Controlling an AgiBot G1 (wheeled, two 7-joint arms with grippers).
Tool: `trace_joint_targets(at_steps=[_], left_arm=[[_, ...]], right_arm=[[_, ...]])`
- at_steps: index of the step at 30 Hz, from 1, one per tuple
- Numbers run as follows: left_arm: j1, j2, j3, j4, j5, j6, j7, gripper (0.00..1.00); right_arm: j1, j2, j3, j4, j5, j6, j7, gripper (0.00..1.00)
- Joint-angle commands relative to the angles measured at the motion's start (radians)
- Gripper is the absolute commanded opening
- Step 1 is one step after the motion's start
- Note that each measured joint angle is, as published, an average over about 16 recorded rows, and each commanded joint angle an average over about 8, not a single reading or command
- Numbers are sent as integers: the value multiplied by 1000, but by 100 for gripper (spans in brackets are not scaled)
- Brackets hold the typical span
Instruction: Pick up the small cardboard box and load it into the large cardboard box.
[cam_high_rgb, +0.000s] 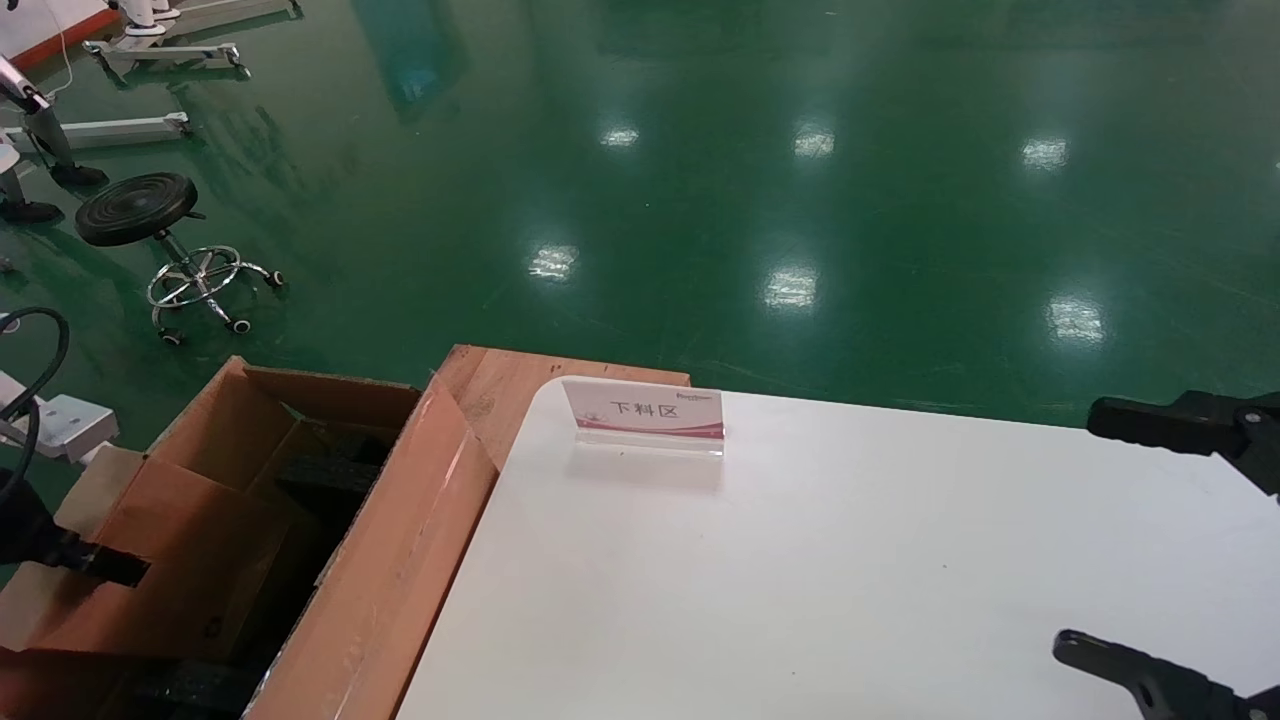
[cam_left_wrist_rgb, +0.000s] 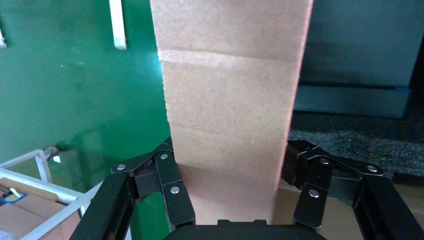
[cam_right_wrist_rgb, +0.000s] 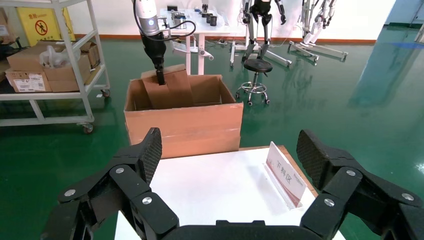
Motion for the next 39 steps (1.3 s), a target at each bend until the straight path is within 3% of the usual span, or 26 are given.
trace_joint_targets(at_steps=[1,26,39], left_arm=[[-2,-2,0,-3,3,2,0,100],[-17,7,-10,-31,11,-2,13,100],[-125,41,-102,-170,-16,-106,218,100]], right_arm=[[0,0,0,0,0,0,0,100],[0,0,0,0,0,0,0,100],[1,0,-1,-1,0,0,-1,100]])
